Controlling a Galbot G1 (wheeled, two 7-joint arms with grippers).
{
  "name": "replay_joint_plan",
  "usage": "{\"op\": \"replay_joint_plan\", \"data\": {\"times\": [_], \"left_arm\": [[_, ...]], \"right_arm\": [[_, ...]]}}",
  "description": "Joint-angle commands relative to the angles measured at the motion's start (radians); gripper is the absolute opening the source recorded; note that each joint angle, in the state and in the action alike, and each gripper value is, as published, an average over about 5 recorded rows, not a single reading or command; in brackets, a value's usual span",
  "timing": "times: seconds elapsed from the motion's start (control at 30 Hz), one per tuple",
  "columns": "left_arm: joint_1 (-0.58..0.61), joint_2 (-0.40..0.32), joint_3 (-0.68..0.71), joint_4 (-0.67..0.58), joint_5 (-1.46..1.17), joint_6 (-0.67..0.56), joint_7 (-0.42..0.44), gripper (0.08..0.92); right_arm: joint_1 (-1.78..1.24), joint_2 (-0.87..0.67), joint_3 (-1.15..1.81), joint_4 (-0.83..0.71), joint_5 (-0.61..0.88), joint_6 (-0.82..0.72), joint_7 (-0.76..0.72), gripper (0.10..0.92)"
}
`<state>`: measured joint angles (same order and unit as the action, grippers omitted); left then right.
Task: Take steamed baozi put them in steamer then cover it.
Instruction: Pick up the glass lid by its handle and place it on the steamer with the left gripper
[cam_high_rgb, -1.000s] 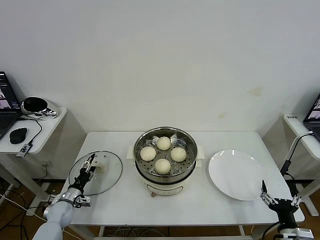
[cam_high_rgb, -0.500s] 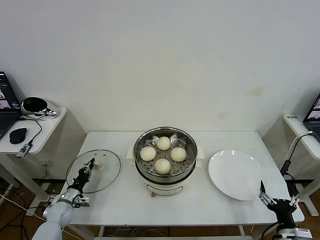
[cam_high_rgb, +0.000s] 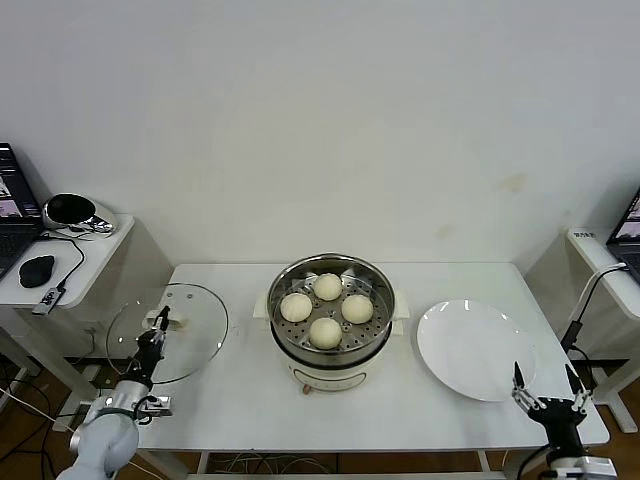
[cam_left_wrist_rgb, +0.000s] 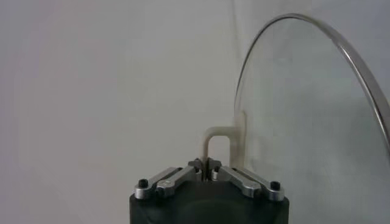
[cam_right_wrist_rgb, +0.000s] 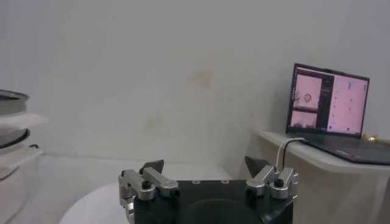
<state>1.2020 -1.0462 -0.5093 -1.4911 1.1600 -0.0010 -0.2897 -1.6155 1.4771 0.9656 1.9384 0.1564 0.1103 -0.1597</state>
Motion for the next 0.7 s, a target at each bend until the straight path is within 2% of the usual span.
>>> {"op": "replay_joint_plan", "data": {"times": [0.03, 0.17, 0.3, 0.4, 0.53, 0.7], "left_arm": [[0.192, 0.085, -0.006, -0.530, -0.233, 0.383, 0.231, 0.123], [0.155, 0.129, 0.073, -0.620, -0.358, 0.455, 0.264, 0.123], [0.085, 0.159, 0.208, -0.696, -0.401, 0.501, 0.252, 0.123], [0.013, 0.172, 0.325, -0.697, -0.435, 0.541, 0.219, 0.123], [-0.121, 0.147, 0.471, -0.602, -0.444, 0.538, 0.167, 0.123], [-0.234, 0.055, 0.622, -0.564, -0.411, 0.642, 0.202, 0.123]], "right_arm": [[-0.006, 0.006, -0.025, 0.009, -0.015, 0.008, 0.000, 0.823], [-0.008, 0.016, -0.041, 0.009, -0.033, 0.014, 0.004, 0.823], [0.000, 0.036, -0.055, 0.009, -0.056, 0.007, 0.018, 0.823], [0.011, 0.053, -0.069, 0.013, -0.088, 0.004, 0.030, 0.823], [0.019, 0.075, -0.084, 0.037, -0.134, -0.027, 0.056, 0.823], [0.032, 0.085, -0.087, 0.054, -0.194, -0.047, 0.085, 0.823]]}}
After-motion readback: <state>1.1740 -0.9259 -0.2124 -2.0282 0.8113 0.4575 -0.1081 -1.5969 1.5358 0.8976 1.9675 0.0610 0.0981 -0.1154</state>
